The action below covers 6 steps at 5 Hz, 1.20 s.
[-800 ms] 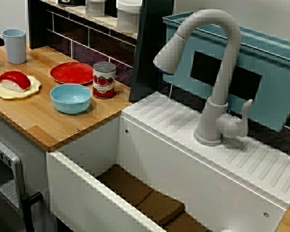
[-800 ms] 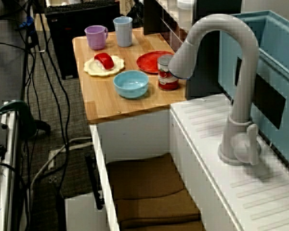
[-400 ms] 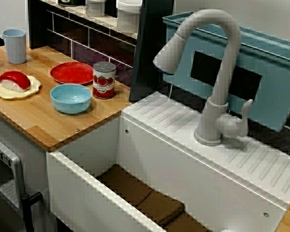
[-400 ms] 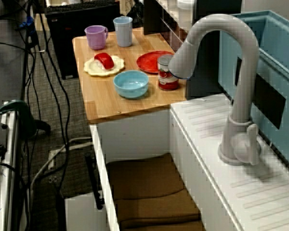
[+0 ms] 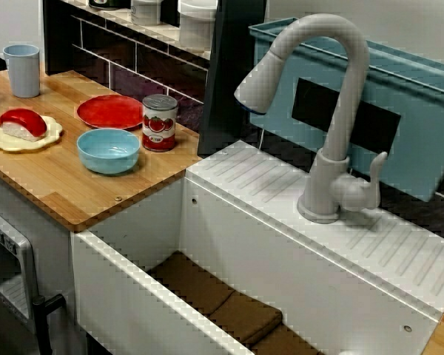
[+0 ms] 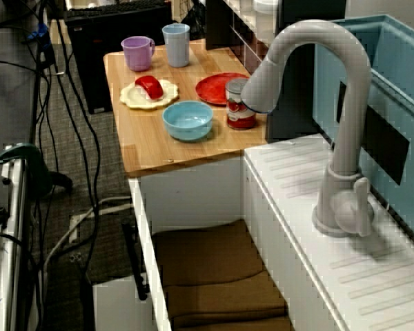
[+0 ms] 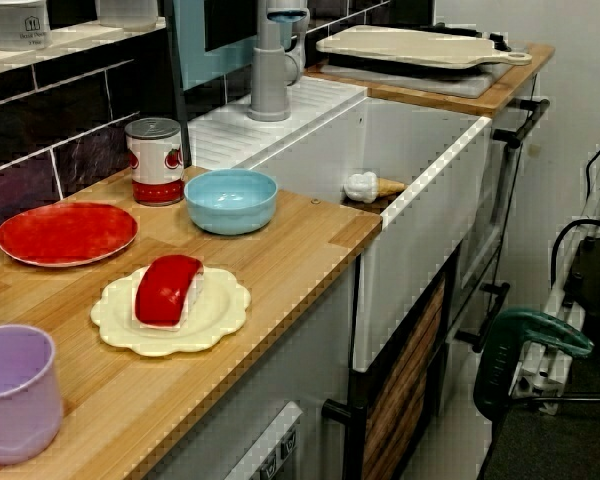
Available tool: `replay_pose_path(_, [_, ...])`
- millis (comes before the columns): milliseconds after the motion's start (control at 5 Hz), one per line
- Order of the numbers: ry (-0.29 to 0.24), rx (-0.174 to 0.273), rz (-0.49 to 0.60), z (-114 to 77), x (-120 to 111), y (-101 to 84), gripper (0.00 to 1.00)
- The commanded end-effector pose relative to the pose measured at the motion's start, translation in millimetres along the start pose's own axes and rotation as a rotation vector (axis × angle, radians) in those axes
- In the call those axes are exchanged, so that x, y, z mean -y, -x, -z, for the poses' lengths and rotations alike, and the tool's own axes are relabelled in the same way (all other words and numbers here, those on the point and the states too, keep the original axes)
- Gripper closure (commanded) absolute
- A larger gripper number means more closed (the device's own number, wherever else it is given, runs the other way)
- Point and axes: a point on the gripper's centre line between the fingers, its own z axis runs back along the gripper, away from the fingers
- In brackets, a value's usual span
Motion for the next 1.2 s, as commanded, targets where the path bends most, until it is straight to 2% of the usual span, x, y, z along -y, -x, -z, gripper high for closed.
replay_pose_path(0, [0.0,0.008,0.001,-2.2,0.2,-1.5,0.0])
replay_pose_path(200, [0.0,0.008,0.001,-2.2,0.2,-1.5,0.0])
replay_pose_path(400, [-0.012,-0.041,-0.015,2.3,-0.8,-12.2,0.0])
replay_pose_path(600, [-0.036,-0.06,-0.07,27.3,-18.3,-39.4,0.0])
replay_pose_path(800, [-0.083,0.007,-0.095,47.0,-27.8,-69.4,0.0])
replay_pose_path(1000, [-0.121,0.046,-0.154,62.4,-52.3,-105.4,0.0])
